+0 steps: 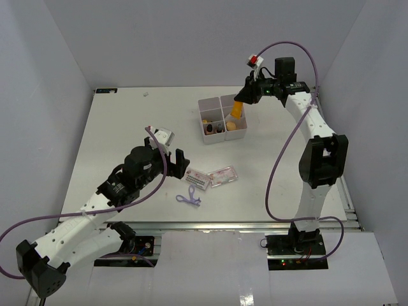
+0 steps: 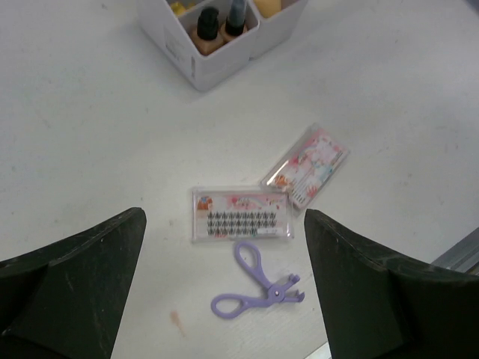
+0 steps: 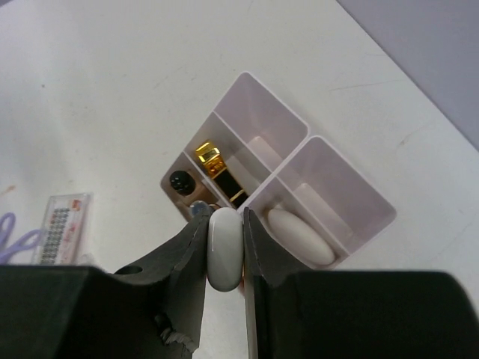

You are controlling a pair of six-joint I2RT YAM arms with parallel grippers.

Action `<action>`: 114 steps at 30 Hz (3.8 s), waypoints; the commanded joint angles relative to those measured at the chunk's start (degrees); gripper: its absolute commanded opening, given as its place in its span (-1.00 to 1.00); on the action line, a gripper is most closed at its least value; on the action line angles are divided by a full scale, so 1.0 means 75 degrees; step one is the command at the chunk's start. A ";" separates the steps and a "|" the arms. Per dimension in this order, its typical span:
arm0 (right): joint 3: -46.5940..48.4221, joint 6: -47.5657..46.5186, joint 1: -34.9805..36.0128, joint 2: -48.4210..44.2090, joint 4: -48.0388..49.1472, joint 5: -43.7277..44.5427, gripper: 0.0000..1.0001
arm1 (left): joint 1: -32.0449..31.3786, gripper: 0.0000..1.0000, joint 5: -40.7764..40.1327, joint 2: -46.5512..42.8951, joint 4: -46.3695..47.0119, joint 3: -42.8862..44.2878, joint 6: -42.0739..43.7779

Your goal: Organize the makeup

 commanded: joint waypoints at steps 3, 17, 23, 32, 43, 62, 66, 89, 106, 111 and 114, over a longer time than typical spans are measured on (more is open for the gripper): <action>0.1752 -0.0520 0.0069 0.1078 0.0110 0.0021 -0.85 | 0.0009 0.96 -0.0313 -0.0245 -0.0325 -0.0249 0.0035; 0.2107 -0.1144 0.0303 0.1825 0.0392 0.0259 -0.82 | 0.0009 0.96 -0.0267 -0.0174 -0.0321 -0.0293 0.0000; 0.1980 -0.2316 0.0506 0.1758 0.0382 0.0639 -0.79 | 0.0018 0.96 -0.0281 -0.0151 -0.0313 -0.0314 -0.0002; 0.1415 -0.4018 0.0819 0.1390 0.0100 0.0755 -0.78 | 0.0020 0.96 -0.0300 -0.0090 -0.0309 -0.0335 0.0000; 0.1033 -0.3816 0.0891 0.1519 0.0145 0.0980 -0.52 | 0.0023 0.96 -0.0253 -0.0001 -0.0297 -0.0325 -0.0009; -0.0982 -0.1062 0.0369 -0.0868 0.0894 0.0820 0.32 | 0.0127 0.96 0.1013 0.0895 -0.0120 -0.0316 -0.0204; -0.2400 -0.1255 0.0268 -0.2409 0.0109 -0.0839 0.38 | 0.0173 0.96 0.1735 0.1560 -0.0135 -0.0176 -0.0633; -0.7643 -0.1350 -0.0753 -0.6486 0.0243 -0.2596 0.36 | -0.0501 -0.16 0.0436 0.3780 -0.1753 0.0285 -0.3919; -0.7742 -0.1298 -0.0834 -0.6791 0.0291 -0.2511 0.36 | -0.0519 -0.20 -0.0239 0.5134 -0.1888 0.1149 -0.3637; -0.7760 -0.1275 -0.0857 -0.6786 0.0314 -0.2548 0.36 | -0.0507 -0.22 -0.0262 0.5291 -0.1868 0.1173 -0.3618; -0.7760 -0.1268 -0.0864 -0.6779 0.0330 -0.2564 0.36 | -0.0507 -0.24 -0.0237 0.5267 -0.1855 0.1107 -0.3624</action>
